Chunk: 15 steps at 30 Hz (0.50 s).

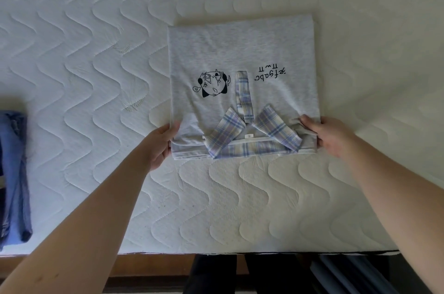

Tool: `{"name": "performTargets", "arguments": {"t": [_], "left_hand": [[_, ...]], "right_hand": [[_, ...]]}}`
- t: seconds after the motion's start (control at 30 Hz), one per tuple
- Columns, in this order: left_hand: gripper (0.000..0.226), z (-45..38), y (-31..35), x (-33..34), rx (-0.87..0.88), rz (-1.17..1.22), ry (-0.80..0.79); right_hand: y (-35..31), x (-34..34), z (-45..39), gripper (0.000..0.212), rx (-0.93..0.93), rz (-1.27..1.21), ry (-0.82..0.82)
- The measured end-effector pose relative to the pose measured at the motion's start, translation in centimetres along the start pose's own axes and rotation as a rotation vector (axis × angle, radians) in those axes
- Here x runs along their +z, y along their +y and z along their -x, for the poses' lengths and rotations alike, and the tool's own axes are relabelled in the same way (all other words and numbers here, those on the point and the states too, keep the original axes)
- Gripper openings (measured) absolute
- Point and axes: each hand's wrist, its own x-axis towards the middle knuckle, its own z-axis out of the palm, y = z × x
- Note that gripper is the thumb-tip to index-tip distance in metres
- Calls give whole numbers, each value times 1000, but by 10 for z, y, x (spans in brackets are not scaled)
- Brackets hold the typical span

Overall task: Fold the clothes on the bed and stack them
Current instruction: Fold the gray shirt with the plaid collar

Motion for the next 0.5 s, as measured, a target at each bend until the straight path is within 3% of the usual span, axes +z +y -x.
{"name": "performTargets", "arguments": {"t": [0.07, 0.13, 0.23, 0.4, 0.5], "left_hand": [[50, -2, 1, 3, 10, -30, 28], [50, -4, -4, 9, 33, -74, 93], [42, 9, -11, 14, 116, -74, 130], [30, 64, 8, 33, 292, -96, 115], [27, 116, 28, 54, 377, -62, 132]], "right_hand": [[3, 0, 3, 43, -20, -29, -41], [4, -1, 9, 30, -60, -57, -70], [2, 2, 20, 29, -99, -114, -19], [-25, -8, 65, 31, -218, -116, 42], [-55, -31, 116, 28, -310, -161, -1]]}}
